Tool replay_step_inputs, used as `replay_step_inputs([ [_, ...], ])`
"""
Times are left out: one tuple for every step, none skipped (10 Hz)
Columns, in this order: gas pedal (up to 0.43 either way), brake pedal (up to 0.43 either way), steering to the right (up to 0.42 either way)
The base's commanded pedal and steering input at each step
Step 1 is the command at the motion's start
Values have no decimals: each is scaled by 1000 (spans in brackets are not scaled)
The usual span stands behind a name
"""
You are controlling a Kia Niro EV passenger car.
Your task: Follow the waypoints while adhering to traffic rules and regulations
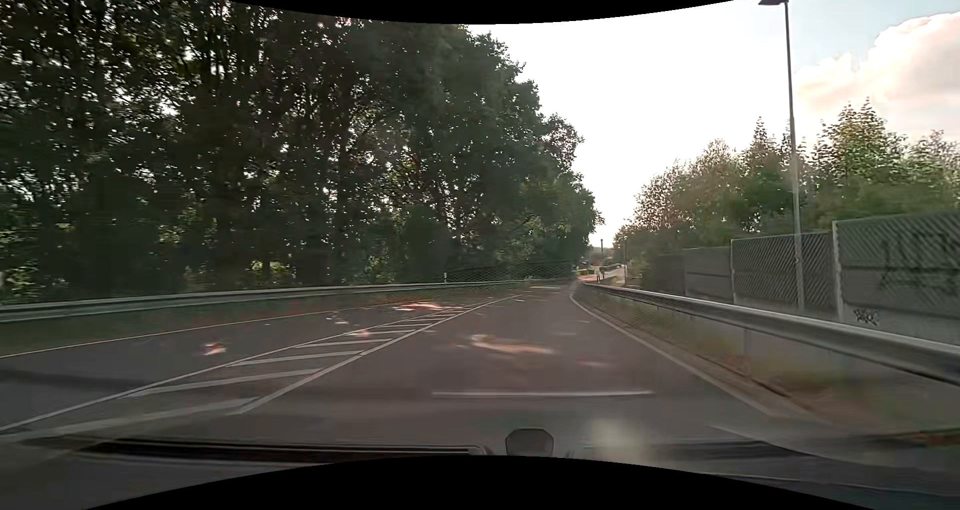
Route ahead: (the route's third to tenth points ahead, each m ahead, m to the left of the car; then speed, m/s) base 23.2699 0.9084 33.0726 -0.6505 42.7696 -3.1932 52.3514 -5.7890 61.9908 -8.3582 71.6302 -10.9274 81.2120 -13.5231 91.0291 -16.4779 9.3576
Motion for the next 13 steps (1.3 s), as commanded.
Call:
replay_step_inputs([
  [441,0,72],
  [441,0,54],
  [441,0,38],
  [441,0,27],
  [441,0,23],
  [441,0,23],
  [429,0,23],
  [390,0,23],
  [378,0,23],
  [378,0,21],
  [339,0,21],
  [311,0,21],
  [287,0,21],
])
